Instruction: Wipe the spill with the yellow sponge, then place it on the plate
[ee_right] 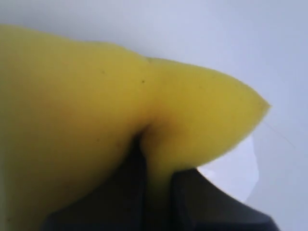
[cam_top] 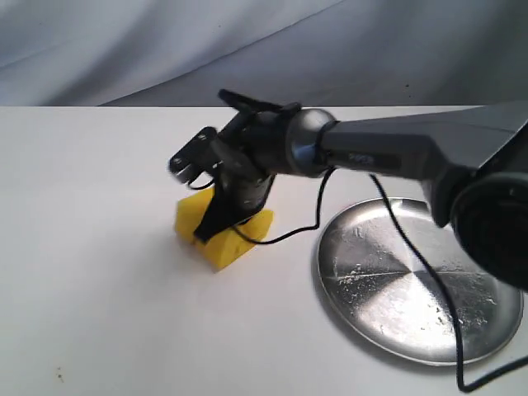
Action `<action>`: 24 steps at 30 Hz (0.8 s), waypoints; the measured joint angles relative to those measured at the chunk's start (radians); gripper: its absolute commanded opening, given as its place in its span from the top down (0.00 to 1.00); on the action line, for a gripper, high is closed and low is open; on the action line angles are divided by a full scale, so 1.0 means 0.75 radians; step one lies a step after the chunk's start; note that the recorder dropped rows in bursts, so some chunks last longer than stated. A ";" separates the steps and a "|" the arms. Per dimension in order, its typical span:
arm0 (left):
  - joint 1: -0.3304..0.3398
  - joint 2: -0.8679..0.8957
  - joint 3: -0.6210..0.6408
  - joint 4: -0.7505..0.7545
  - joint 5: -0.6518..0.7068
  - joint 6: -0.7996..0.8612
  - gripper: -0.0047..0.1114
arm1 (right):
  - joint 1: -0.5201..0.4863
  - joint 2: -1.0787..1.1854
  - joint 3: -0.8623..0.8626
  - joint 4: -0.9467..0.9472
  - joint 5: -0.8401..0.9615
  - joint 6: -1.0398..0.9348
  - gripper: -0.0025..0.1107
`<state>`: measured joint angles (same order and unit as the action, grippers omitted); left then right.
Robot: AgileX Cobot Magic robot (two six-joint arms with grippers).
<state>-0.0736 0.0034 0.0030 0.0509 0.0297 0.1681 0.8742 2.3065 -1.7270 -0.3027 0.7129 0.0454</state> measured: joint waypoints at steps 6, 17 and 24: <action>0.000 0.000 0.000 0.000 0.000 0.000 0.96 | -0.255 0.010 -0.048 -0.068 0.136 0.087 0.98; 0.000 0.000 0.000 0.000 0.000 0.000 0.96 | -0.406 0.027 -0.157 0.091 0.306 0.079 0.98; 0.000 0.000 0.000 0.000 0.000 0.000 0.96 | -0.171 0.027 -0.157 0.120 0.294 0.039 0.98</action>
<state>-0.0736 0.0034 0.0030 0.0509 0.0297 0.1681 0.7461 2.3266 -1.8449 -0.2129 0.9336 0.0745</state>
